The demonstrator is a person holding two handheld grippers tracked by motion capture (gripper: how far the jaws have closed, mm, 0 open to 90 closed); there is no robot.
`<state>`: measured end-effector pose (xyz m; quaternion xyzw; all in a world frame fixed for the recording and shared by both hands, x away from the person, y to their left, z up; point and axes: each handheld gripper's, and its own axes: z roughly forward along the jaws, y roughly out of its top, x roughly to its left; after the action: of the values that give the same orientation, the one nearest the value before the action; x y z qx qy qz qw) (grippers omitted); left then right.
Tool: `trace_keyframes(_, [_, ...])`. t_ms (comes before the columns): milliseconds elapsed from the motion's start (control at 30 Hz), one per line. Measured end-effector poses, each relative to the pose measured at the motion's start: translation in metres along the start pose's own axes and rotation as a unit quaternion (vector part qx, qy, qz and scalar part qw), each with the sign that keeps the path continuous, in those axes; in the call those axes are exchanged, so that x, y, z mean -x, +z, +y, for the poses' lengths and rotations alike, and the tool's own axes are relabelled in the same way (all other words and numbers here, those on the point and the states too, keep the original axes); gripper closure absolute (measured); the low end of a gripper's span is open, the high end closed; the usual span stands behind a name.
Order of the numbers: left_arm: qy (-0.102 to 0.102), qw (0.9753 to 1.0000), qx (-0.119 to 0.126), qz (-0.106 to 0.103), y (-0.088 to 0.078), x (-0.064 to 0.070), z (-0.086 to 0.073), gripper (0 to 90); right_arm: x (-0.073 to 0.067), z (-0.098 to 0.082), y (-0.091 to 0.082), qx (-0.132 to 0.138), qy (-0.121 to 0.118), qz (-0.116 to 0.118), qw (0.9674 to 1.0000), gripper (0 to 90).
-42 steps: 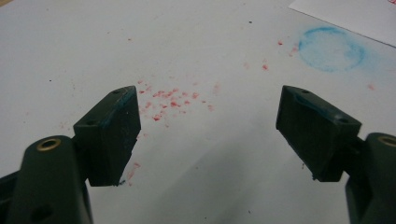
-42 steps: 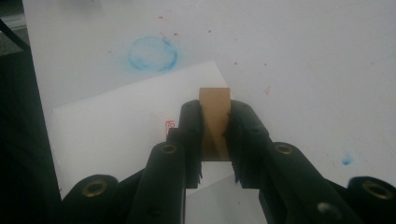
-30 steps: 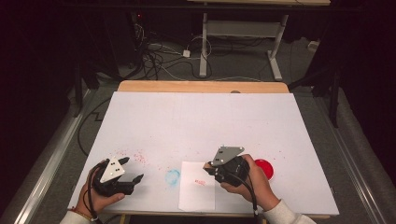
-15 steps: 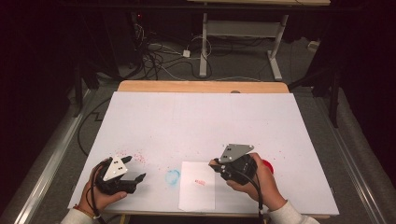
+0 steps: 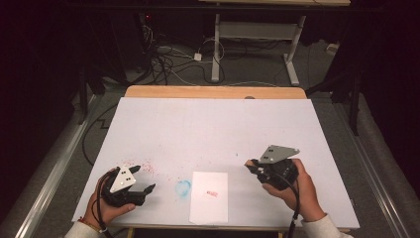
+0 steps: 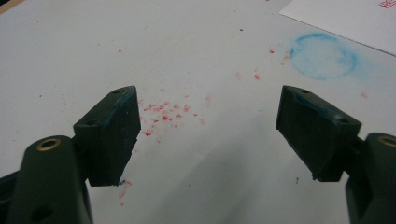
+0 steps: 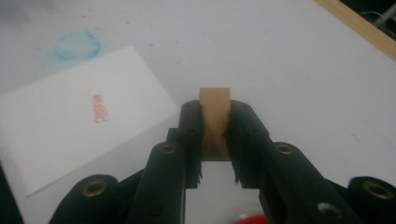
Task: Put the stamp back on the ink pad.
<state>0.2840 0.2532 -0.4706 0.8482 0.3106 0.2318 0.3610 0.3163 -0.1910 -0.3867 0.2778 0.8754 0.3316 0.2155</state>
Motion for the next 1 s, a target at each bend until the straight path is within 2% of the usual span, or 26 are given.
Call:
trace_keyframes(133, [0.000,1.0000,0.000,0.002,0.000,0.000,0.000,21.0,0.017,-0.015,-0.010,-0.005,0.025,-0.024,0.9994,76.1])
trace_keyframes(267, [0.002,1.0000,-0.002,0.001,0.000,0.001,0.001,21.0,0.025,-0.028,-0.015,-0.015,0.039,-0.035,0.9985,76.1])
trace_keyframes(567, [0.006,1.0000,-0.001,0.000,0.001,0.002,0.003,21.0,0.025,-0.050,-0.008,-0.055,0.048,-0.039,0.9966,76.0])
trace_keyframes(800, [0.008,1.0000,-0.001,0.000,0.002,0.002,0.004,21.0,0.029,-0.063,0.003,-0.090,0.060,-0.034,0.9936,76.0])
trace_keyframes(1000, [0.007,1.0000,0.000,0.000,0.001,0.002,0.004,21.0,0.030,-0.068,0.013,-0.122,0.055,-0.031,0.9906,76.0])
